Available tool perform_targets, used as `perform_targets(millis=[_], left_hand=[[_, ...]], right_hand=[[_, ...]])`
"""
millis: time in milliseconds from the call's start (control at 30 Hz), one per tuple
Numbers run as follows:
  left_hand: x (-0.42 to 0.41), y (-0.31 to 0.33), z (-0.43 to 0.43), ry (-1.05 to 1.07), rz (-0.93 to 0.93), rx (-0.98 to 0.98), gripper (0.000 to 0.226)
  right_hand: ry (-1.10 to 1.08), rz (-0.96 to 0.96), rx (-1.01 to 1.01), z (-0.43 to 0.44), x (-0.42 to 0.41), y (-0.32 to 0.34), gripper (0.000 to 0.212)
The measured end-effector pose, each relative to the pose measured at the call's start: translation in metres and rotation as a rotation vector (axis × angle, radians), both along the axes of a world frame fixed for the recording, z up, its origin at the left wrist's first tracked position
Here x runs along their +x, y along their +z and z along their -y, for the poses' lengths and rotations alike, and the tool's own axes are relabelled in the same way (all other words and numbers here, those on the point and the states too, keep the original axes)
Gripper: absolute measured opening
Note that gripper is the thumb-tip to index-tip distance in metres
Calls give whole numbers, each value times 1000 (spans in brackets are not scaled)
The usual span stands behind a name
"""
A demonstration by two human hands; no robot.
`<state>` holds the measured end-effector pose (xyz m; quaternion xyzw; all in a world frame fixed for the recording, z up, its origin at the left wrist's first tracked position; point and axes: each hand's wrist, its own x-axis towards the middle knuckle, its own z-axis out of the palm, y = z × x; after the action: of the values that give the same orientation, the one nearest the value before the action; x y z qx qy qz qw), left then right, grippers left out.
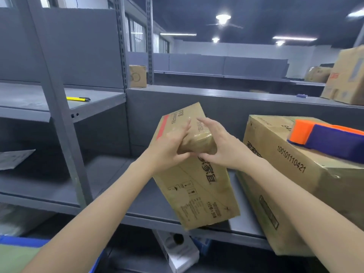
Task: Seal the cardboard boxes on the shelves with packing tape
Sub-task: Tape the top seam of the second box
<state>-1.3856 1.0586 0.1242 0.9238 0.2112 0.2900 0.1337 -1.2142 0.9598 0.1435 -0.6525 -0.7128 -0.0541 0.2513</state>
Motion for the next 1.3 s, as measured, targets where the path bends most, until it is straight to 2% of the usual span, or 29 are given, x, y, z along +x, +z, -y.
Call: perform_targets(millis=[100,167,233,300,533,767,833,933,1067,1133,1233,1300], left_hand=[[-7,-12,-9,237,-96,4,91],[-11,-20,-12,351,-139,-111,94],[-10,-27,-12,312,2,-294,96],[-5,-29,-11,249,133,-365,94],[-2,-23,-5,261,208,-229,83],[-16,2,-2,424,107,127,97],[-18,0,-4,378,85,106,98],[-23,-15,-8,243,44,-77,86],[-29,-38,-10,102,-22,-316,91],[-28,-39,-13,80,-26,-329,90],[-17,-37,-10,37,-108,-236,89],[-8,-39,-6,41,-161,-216,88]], right_hand=[[-81,-1,-113,7,14,2,76],[-138,-12,-139,11,18,0,76],[-172,-24,-175,14,19,-6,83],[-209,-42,-210,19,19,-15,86],[-203,-141,-167,20,22,-32,84],[-137,-286,-145,7,12,-49,89],[-182,-223,-209,2,12,-51,96],[-191,-183,-164,-1,8,-48,105],[-122,-116,-128,2,3,-42,112],[-86,-93,-115,2,-1,-36,110],[-43,-101,16,-4,-10,-25,99],[-87,-31,-6,-8,-7,-18,95]])
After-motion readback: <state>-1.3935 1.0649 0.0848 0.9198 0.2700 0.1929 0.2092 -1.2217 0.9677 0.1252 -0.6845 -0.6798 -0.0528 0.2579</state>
